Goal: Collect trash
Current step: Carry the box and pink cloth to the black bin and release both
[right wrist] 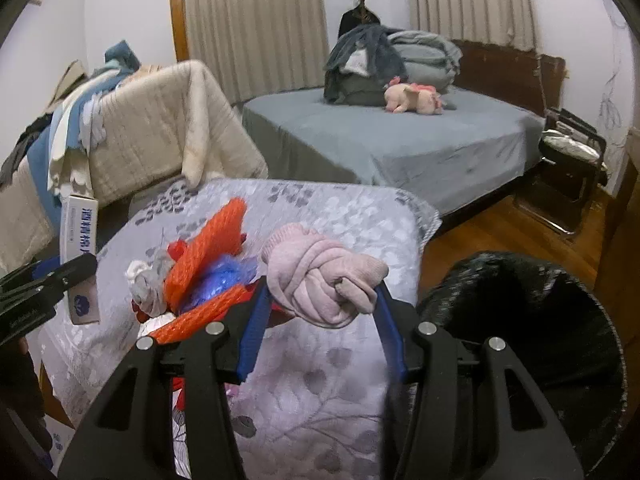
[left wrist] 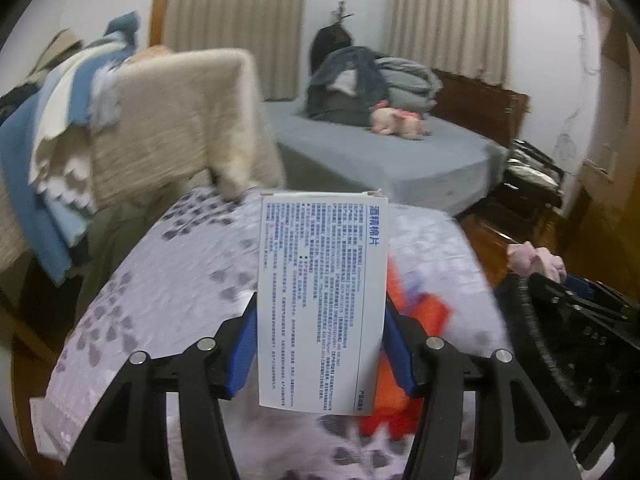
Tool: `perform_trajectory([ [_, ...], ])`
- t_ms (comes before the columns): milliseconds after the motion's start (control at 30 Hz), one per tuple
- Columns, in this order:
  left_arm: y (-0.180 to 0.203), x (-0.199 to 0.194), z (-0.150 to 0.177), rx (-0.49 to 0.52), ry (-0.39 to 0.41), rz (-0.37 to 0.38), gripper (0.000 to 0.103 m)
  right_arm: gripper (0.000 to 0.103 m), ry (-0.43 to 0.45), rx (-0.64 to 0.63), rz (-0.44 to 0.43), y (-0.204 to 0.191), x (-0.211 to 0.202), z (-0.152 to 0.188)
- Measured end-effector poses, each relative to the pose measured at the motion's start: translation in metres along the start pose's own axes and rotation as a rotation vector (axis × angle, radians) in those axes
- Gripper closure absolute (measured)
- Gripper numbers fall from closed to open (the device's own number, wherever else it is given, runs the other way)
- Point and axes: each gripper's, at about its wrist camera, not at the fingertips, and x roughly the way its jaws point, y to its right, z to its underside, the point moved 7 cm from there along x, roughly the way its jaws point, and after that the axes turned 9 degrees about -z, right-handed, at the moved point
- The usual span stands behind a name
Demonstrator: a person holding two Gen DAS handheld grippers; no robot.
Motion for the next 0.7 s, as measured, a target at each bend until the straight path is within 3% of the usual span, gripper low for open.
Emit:
perform_trajectory([
  [300,0.097,-0.015,-0.015,0.077,0.012,0.195,0.047,0.055,0.055,0.059,0.119,0.059,-0.061,0.007],
  [700,0.240,-0.021,0.002,0.233,-0.014,0.417,0.047,0.054,0.055,0.170,0.345,0.159,-0.121,0.053],
])
